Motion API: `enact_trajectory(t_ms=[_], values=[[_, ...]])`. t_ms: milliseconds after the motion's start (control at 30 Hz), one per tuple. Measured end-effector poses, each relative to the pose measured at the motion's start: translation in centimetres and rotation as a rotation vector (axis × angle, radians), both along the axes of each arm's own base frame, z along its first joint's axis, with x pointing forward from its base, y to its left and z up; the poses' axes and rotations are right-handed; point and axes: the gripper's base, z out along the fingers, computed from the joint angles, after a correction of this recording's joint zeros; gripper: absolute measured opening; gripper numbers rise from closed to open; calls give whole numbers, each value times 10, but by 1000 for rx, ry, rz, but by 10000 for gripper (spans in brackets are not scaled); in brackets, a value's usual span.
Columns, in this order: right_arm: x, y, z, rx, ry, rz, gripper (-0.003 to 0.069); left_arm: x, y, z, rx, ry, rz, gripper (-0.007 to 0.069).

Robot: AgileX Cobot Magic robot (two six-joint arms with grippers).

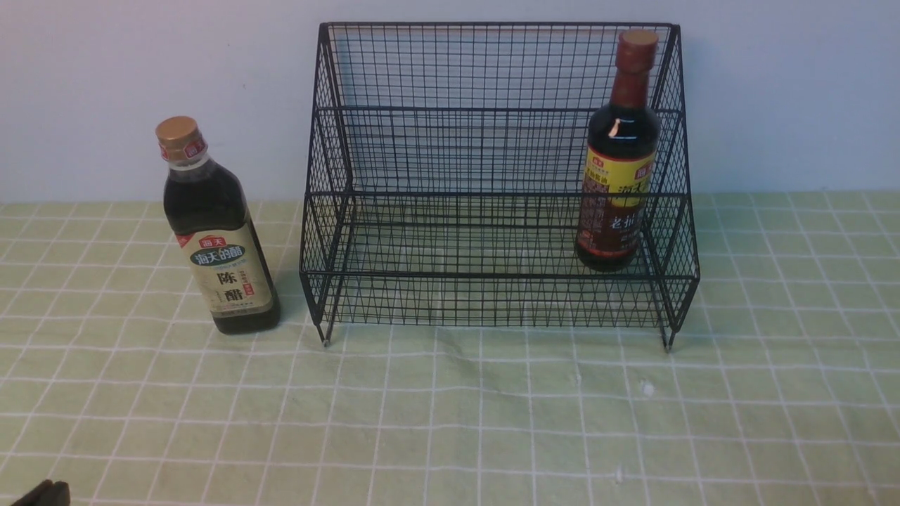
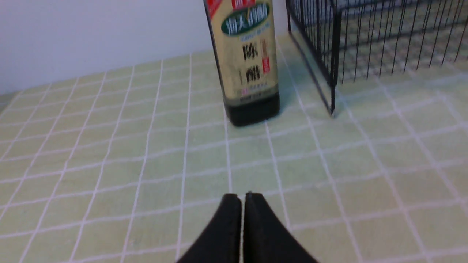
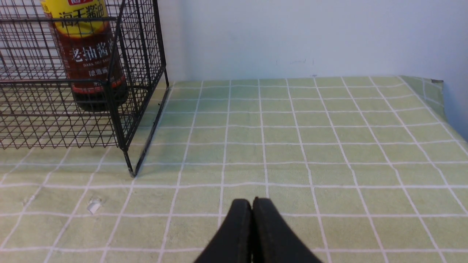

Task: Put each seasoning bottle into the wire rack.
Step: Use the left arm to grab the condiment bottle closest to it

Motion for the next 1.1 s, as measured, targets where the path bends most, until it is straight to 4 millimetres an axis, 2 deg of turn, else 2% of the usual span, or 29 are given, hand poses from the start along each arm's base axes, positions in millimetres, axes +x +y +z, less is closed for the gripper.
enact_trajectory(t_ms=[233,300,400,467,533,667,767,800,867,900,1000,1033,1067,1100], values=[[0,0,0,0,5,0,-12,2,2,28,-218,-289,29,-6],[0,0,0,0,5,0,-12,-1,6,42,-309,-446,61,-6],[0,0,0,0,5,0,-12,-2,11,54,-359,-561,92,-6],[0,0,0,0,5,0,-12,-1,11,59,-362,-569,96,-6],[0,0,0,0,5,0,-12,5,10,74,-348,-555,96,-5],[0,0,0,0,5,0,-12,27,6,100,-280,-481,83,28],[0,0,0,0,5,0,-12,53,2,115,-234,-401,77,108],[0,0,0,0,5,0,-12,66,0,121,-223,-370,77,160],[0,0,0,0,5,0,-12,77,-1,123,-216,-340,79,202],[0,0,0,0,5,0,-12,90,-2,130,-210,-322,79,278],[0,0,0,0,5,0,-12,117,-5,136,-200,-273,82,427],[0,0,0,0,5,0,-12,126,-6,137,-198,-257,83,473],[0,0,0,0,5,0,-12,128,-6,137,-197,-254,83,482],[0,0,0,1,5,0,-12,140,-7,138,-194,-233,85,538]])
